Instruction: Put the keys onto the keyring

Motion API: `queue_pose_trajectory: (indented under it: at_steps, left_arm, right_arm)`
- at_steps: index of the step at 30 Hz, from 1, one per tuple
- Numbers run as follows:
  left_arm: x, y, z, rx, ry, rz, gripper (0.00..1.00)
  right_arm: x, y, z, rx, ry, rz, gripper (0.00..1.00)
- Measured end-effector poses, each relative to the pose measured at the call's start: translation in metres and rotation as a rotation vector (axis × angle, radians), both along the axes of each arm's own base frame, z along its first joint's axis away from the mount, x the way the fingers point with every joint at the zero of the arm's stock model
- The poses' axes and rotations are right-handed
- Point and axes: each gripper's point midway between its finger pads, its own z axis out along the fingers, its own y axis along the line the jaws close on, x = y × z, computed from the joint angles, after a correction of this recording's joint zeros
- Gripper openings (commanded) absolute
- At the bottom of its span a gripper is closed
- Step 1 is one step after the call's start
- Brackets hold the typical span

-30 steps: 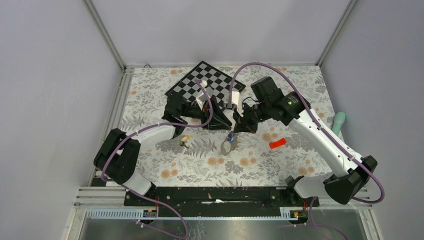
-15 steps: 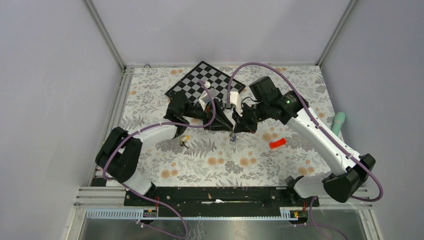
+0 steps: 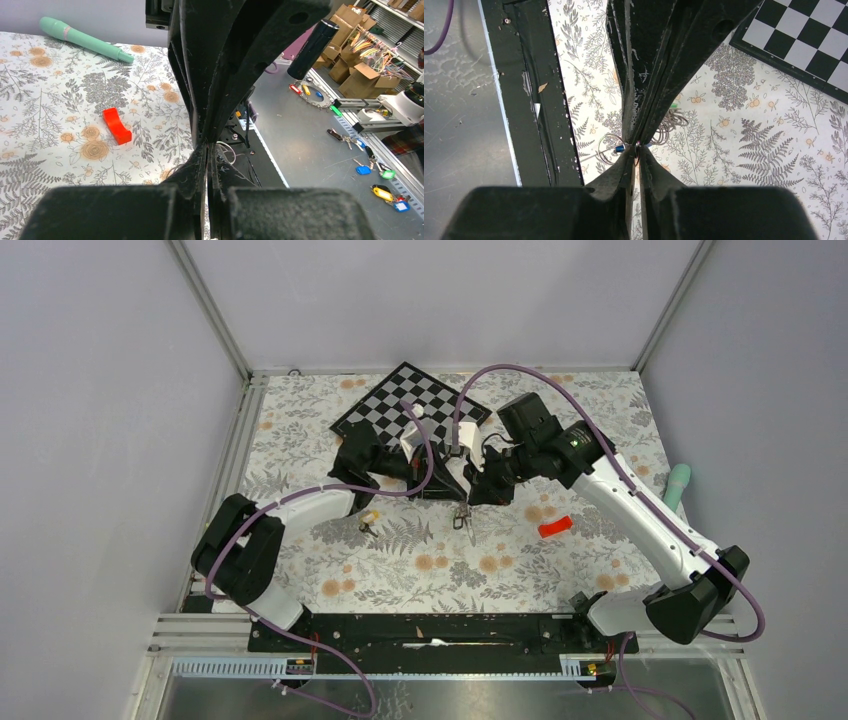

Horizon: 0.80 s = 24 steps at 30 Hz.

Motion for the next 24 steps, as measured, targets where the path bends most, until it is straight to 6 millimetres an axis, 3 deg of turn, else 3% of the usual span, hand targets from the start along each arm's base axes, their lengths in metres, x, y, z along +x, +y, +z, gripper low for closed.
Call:
queue_pose_trajectory:
  at_steps: [5,14,20,24]
  left_arm:
    - [-0.004,0.002,0.007,-0.027,-0.005,-0.008,0.00]
    - [-0.021,0.011,0.028,-0.100,-0.050,-0.058,0.00]
    - [-0.026,0.014,0.030,-0.110,-0.067,-0.075,0.00]
    - [-0.027,0.015,0.029,-0.109,-0.062,-0.077,0.00]
  right_arm:
    - [0.001,0.002,0.003,0.027,-0.025,-0.005,0.32]
    - [-0.009,-0.007,0.007,0.081,-0.047,-0.002,0.36]
    - [-0.018,-0.005,0.012,0.125,-0.039,0.046,0.38]
    - [-0.026,0.000,0.016,0.162,-0.022,0.095,0.45]
